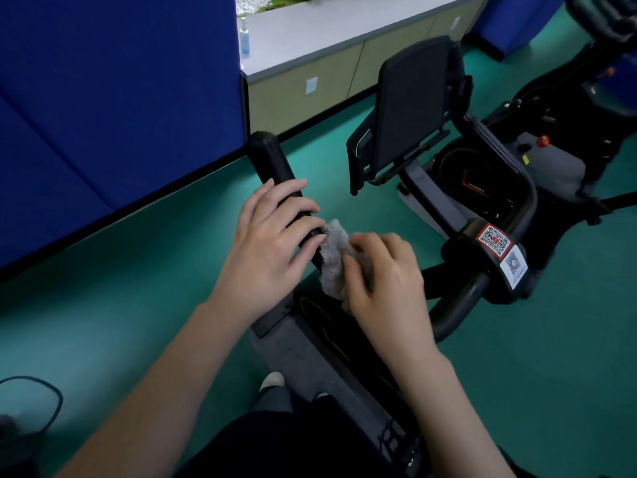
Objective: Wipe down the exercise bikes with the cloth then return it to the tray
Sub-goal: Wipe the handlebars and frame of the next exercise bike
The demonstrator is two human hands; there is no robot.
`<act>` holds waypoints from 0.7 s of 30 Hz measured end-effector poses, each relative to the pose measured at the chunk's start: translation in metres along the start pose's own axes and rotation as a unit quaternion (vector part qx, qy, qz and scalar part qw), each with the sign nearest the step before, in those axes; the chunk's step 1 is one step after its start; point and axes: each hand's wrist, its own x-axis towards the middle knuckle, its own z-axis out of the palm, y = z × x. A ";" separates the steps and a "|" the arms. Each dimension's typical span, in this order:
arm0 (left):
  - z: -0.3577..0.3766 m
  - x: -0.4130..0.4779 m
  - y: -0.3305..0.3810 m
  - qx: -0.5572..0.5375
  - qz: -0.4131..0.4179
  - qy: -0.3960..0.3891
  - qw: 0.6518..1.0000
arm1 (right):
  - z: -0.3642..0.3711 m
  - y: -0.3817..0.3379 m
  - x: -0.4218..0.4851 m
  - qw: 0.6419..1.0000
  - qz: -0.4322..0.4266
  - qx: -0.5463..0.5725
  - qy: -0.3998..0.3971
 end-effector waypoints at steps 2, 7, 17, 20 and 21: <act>0.001 -0.001 -0.001 -0.004 -0.001 0.002 1.000 | 0.002 -0.002 0.000 1.000 -0.003 0.002 -0.005; 0.002 -0.001 -0.002 -0.008 0.004 0.001 1.000 | -0.013 0.015 -0.009 0.999 0.011 -0.006 -0.043; 0.003 -0.002 -0.002 -0.007 0.008 0.006 1.000 | -0.013 0.016 -0.028 0.999 0.023 -0.028 0.032; 0.003 -0.003 -0.001 -0.006 0.005 0.005 1.000 | -0.011 0.019 -0.036 0.998 0.012 -0.033 0.052; 0.004 -0.003 -0.001 -0.005 0.006 0.005 1.000 | -0.012 0.022 -0.038 0.998 0.004 -0.036 0.056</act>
